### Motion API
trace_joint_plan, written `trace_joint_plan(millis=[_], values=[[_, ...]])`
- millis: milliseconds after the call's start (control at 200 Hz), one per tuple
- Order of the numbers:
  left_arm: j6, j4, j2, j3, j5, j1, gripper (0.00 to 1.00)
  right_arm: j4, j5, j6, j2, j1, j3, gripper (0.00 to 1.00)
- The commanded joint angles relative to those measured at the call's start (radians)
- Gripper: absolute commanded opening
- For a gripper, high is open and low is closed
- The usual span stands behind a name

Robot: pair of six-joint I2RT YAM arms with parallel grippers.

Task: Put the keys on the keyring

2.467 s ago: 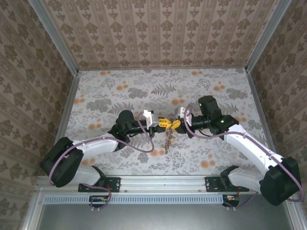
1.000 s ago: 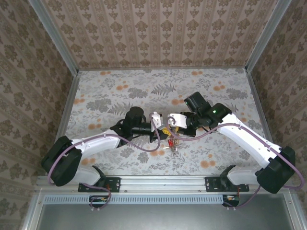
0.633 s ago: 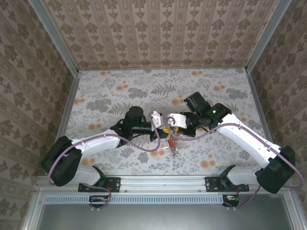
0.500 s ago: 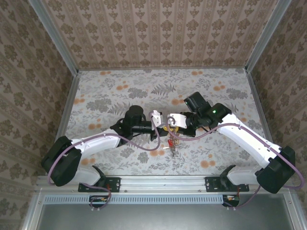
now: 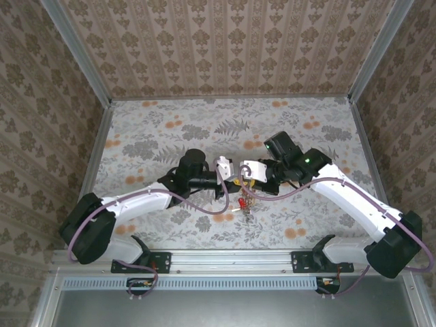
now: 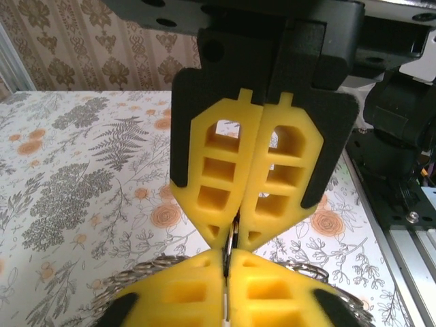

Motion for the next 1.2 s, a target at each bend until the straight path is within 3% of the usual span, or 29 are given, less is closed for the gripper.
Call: trace_joint_plan(millis=[0, 50, 145, 225, 345, 575, 650, 775, 1035, 1195], values=[[0.015, -0.013, 0.019, 0.036, -0.016, -0.024, 0.00, 0.108, -0.109, 0.024, -0.024, 0.016, 0.002, 0.00], [0.009, -0.023, 0.020, 0.042, -0.039, -0.023, 0.00, 0.115, -0.118, 0.029, -0.026, 0.017, 0.004, 0.00], [0.016, -0.070, 0.020, 0.064, -0.079, -0.027, 0.12, 0.116, -0.144, 0.040, -0.025, 0.014, 0.015, 0.00], [0.015, -0.084, 0.018, 0.072, -0.102, -0.031, 0.14, 0.112, -0.156, 0.044, -0.020, 0.014, 0.021, 0.00], [0.019, -0.075, 0.011, 0.062, -0.087, -0.031, 0.00, 0.114, -0.151, 0.043, -0.022, 0.015, 0.019, 0.00], [0.025, -0.071, -0.001, 0.056, -0.007, -0.029, 0.00, 0.159, -0.153, 0.052, -0.050, 0.004, -0.001, 0.02], [-0.018, 0.041, -0.016, 0.009, -0.004, -0.019, 0.00, 0.191, -0.196, 0.058, -0.073, -0.023, -0.032, 0.17], [-0.121, 0.200, -0.026, -0.039, 0.032, 0.022, 0.00, 0.196, -0.379, 0.097, -0.104, -0.128, -0.068, 0.28], [-0.273, 0.527, -0.020, -0.115, 0.039, 0.041, 0.00, 0.329, -0.556, 0.235, -0.187, -0.229, -0.192, 0.31], [-0.358, 0.753, 0.028, -0.165, 0.036, 0.055, 0.00, 0.307, -0.523, 0.239, -0.203, -0.247, -0.210, 0.31]])
